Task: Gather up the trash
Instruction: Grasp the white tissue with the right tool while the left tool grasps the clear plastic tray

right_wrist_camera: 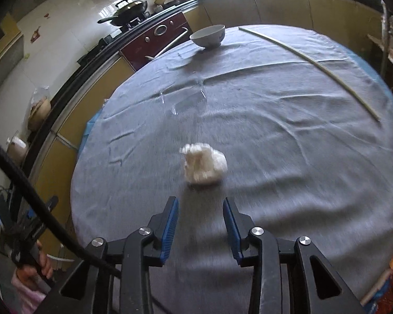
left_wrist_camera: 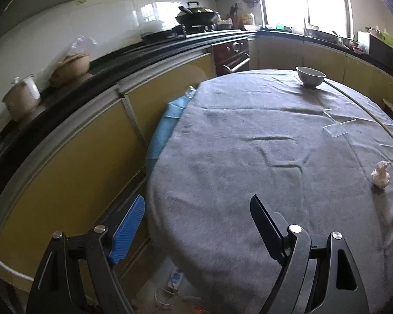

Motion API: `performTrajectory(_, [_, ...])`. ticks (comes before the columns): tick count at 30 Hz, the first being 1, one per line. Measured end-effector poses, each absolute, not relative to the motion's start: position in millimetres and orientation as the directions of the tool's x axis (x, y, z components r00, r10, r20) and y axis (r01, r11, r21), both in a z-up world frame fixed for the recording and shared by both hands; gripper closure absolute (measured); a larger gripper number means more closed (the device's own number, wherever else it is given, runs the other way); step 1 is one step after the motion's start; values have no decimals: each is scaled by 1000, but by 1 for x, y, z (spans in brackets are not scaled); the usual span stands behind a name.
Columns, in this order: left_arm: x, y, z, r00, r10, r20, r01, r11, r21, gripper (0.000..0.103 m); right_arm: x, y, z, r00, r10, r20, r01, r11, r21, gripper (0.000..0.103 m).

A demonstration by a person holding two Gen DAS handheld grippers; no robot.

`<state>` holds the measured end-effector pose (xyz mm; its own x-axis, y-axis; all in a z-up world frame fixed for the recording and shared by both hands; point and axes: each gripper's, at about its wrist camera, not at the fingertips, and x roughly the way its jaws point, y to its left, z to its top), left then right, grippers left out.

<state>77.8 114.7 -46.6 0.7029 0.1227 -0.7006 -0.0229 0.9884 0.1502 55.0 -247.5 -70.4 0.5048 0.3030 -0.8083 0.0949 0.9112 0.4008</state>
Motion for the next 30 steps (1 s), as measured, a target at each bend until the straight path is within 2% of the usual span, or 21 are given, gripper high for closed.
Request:
performTrajectory(3, [94, 104, -42, 708, 97, -699, 8, 989, 145, 20, 78, -246, -80, 503, 318, -804, 105, 901, 421, 47])
performTrajectory(6, [115, 90, -33, 709, 32, -704, 63, 992, 108, 20, 100, -243, -88, 506, 315, -803, 109, 900, 422, 42])
performTrajectory(11, [160, 56, -27, 674, -85, -733, 164, 986, 36, 20, 125, -237, -114, 465, 285, -838, 141, 911, 388, 42])
performTrajectory(14, [190, 27, -27, 661, -136, -738, 225, 974, 22, 20, 124, -231, -114, 497, 268, -825, 105, 925, 364, 58])
performTrajectory(19, [232, -30, -32, 613, -274, -741, 375, 926, -33, 20, 115, -228, -111, 525, 250, -814, 81, 937, 341, 58])
performTrajectory(24, [255, -77, -45, 521, -397, -756, 530, 845, -78, 20, 103, -246, -112, 528, 314, -789, 91, 903, 420, 58])
performTrajectory(30, [271, -118, -54, 427, -454, -782, 699, 714, -33, 19, 88, -266, -116, 521, 376, -766, 107, 862, 496, 59])
